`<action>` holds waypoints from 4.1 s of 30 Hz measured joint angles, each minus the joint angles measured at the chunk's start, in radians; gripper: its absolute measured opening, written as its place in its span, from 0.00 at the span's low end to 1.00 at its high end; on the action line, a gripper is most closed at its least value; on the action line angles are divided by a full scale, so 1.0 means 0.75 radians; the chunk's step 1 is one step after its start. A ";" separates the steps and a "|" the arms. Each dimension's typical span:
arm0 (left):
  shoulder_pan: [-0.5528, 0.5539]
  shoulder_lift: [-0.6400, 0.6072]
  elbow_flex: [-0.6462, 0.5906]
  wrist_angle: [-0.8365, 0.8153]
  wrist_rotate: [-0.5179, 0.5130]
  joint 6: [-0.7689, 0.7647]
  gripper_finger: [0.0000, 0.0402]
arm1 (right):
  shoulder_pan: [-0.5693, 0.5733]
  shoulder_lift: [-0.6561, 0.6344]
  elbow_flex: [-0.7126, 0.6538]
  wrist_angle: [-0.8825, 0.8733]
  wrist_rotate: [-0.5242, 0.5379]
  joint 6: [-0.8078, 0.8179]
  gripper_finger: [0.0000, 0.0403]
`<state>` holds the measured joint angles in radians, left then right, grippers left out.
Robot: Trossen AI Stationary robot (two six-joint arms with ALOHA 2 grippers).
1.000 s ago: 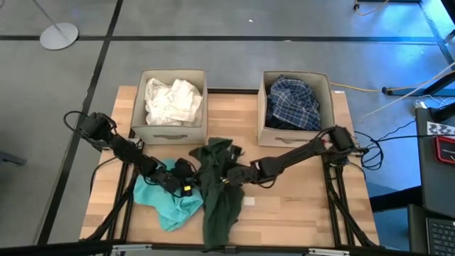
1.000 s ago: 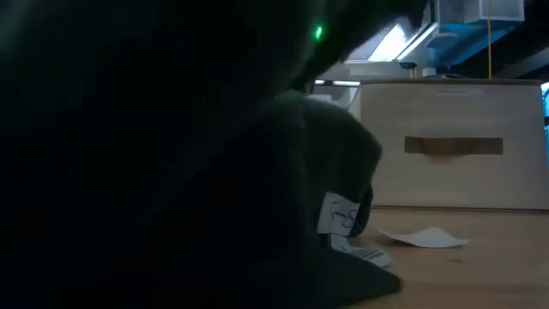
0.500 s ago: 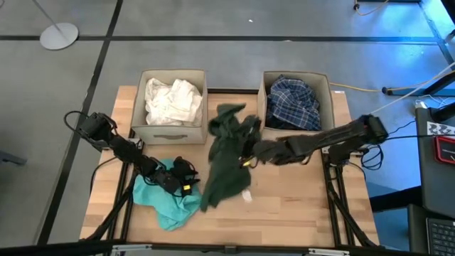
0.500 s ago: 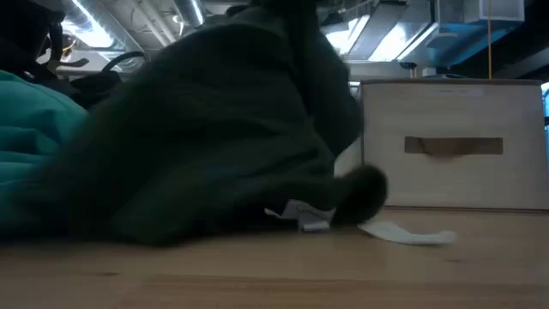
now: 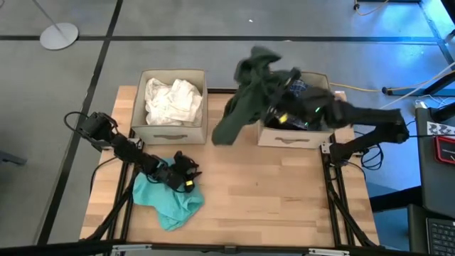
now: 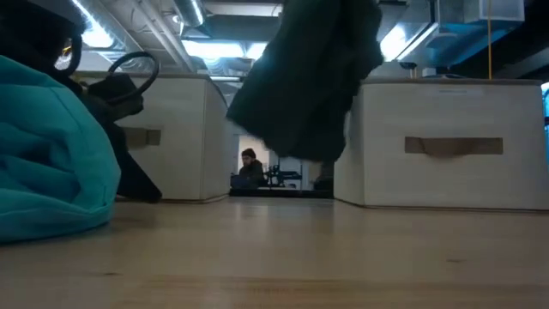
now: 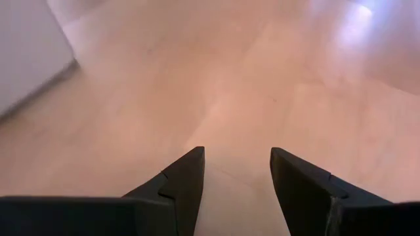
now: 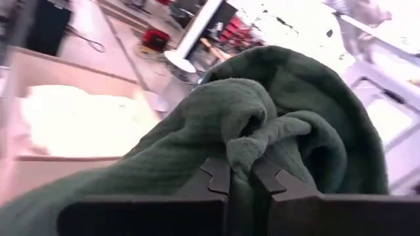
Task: Sort clothes
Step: Put the green jacket into the right brown bin
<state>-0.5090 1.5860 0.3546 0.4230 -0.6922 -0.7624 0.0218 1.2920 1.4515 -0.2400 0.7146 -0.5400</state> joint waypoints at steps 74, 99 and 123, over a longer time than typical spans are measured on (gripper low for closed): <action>0.116 -0.002 0.000 0.006 -0.048 0.003 0.41 | -1.123 -0.125 -1.069 -0.360 -1.042 0.755 0.04; 0.112 -0.002 0.000 0.008 -0.061 -0.021 0.41 | -1.119 -0.025 -0.806 -0.654 -1.004 0.737 0.19; 0.112 -0.002 0.000 0.007 -0.069 -0.011 0.41 | -1.119 -0.036 0.005 -1.156 -1.050 0.637 0.48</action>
<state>-0.4248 1.5848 0.3546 0.4286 -0.7437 -0.7704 -0.8177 1.2648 1.4555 -1.1069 -0.0727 -0.0625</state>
